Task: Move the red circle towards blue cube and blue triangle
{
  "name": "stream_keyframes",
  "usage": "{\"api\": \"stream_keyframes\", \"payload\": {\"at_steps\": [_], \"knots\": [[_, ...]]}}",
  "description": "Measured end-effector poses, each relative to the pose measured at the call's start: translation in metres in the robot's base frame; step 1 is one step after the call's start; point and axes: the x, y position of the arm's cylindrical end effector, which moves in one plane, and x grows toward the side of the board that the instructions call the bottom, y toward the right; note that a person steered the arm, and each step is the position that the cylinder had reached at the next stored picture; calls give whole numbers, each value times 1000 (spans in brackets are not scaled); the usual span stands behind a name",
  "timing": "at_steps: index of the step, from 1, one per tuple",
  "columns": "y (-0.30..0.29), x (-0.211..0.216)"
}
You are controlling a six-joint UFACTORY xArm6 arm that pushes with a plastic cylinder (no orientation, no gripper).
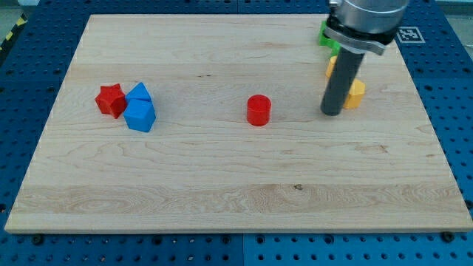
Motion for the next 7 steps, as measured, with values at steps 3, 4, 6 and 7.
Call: {"api": "stream_keyframes", "payload": {"at_steps": [3, 4, 6, 7], "knots": [[-58, -1], [-80, -1], [-96, 12], [-96, 31]]}}
